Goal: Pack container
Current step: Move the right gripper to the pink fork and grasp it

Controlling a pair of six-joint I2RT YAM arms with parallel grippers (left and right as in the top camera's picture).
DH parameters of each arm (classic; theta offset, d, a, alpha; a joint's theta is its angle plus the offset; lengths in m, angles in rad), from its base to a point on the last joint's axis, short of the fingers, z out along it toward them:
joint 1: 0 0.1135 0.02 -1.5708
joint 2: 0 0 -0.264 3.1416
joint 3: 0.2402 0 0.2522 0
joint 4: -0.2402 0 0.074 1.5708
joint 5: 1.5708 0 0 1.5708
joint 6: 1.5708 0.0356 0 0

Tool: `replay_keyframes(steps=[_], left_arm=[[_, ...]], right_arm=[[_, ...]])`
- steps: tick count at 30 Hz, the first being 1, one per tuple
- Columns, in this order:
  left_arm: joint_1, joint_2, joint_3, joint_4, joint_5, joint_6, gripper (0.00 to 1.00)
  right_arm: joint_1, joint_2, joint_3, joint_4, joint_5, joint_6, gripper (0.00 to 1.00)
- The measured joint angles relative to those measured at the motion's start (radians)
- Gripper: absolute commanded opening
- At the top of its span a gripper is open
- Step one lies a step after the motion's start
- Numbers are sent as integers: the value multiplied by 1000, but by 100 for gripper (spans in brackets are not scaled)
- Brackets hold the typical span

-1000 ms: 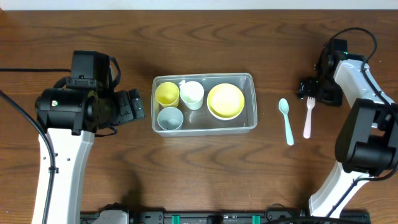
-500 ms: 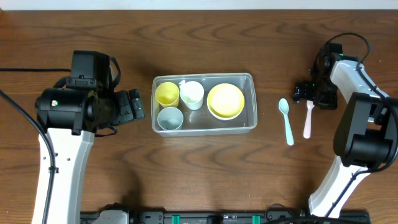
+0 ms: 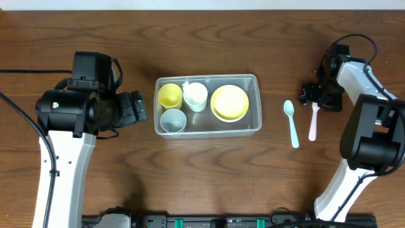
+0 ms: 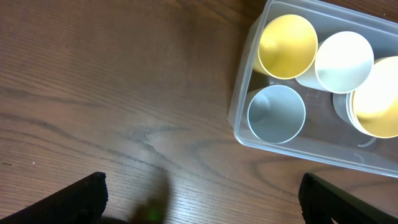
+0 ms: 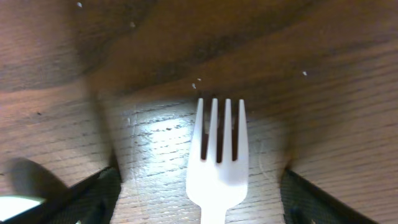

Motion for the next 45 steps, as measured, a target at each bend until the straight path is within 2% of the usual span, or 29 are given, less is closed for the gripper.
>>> replay_keyframes(steps=[8,13,21,28,33,39,45], left_arm=[[0,0,0,0,0,0,98],[0,0,0,0,0,0,98],[0,0,0,0,0,0,98],[0,0,0,0,0,0,98],[0,0,0,0,0,0,98],[0,0,0,0,0,0,98],[0,0,0,0,0,0,98]], right_arm=[[-3,0,0,0,2,0,47],[-3,0,0,2,3,0,37],[-3,0,0,4,4,0,33],[-3,0,0,6,4,0,25],[-3,0,0,6,4,0,17],[-3,0,2,-5,4,0,1],[-3,-13,22,-90,-4,0,1]])
